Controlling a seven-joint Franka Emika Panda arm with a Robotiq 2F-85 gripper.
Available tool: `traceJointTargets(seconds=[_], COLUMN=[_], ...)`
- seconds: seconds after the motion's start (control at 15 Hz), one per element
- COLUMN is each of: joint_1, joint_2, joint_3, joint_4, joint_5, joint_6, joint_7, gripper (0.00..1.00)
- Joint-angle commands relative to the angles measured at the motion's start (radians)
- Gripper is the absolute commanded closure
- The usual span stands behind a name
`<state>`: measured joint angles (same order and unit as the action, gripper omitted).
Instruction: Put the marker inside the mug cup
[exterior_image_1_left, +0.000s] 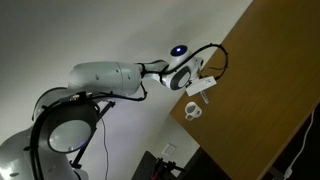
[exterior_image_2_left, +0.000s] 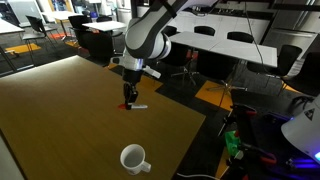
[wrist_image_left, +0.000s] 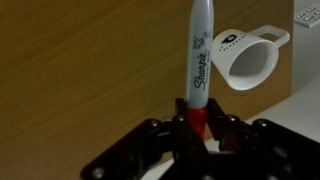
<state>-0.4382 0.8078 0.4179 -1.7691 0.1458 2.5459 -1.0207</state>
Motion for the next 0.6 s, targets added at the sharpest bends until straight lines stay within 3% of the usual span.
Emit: traceJointTargets(seconds=[0.0, 0.2, 0.53], joint_1=[0.033, -0.033, -0.061], joint_2=[-0.009, 0.019, 0.046], joint_3=[-0.034, 0.047, 0.116], joint_4=[0.003, 0.013, 0.037], joint_5=[0.045, 0.112, 0.25], joint_6=[-0.005, 0.008, -0.011], joint_7=[-0.028, -0.195, -0.471], gripper=[0.94, 0.94, 0.94])
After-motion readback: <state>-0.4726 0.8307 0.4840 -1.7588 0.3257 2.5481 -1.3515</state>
